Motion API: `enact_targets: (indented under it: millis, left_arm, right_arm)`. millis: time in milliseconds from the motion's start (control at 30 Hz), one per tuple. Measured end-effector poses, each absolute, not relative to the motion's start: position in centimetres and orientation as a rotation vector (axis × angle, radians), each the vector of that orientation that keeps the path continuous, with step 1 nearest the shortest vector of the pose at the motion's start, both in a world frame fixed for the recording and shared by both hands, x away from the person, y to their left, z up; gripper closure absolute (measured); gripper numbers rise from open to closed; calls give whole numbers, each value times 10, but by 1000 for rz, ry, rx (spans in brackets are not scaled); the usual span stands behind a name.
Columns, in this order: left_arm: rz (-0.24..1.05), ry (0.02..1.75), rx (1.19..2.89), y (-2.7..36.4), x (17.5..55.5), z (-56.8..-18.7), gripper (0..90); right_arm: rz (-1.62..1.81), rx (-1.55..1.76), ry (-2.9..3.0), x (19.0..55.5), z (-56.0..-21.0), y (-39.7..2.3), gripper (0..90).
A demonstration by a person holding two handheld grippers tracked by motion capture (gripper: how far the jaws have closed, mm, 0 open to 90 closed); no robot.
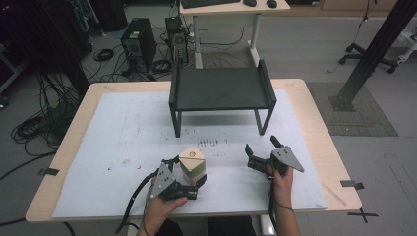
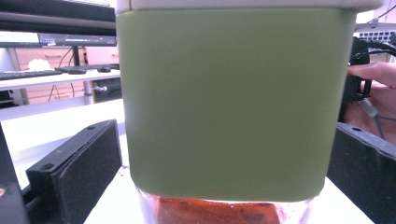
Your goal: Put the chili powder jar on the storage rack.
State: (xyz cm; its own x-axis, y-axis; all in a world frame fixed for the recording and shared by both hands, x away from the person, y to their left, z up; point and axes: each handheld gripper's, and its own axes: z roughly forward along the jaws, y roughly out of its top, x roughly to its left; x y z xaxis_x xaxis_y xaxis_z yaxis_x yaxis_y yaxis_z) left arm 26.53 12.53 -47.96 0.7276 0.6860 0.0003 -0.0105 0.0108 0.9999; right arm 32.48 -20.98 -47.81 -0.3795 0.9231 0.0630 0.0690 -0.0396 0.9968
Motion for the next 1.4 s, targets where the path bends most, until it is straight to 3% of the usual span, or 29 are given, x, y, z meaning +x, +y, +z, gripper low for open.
enact_targets:
  millis: [1400]
  left_arm:
    - [591, 589, 1475, 125, 266, -480, 2]
  right_arm:
    - [1522, 1088, 1507, 325, -478, -211, 1]
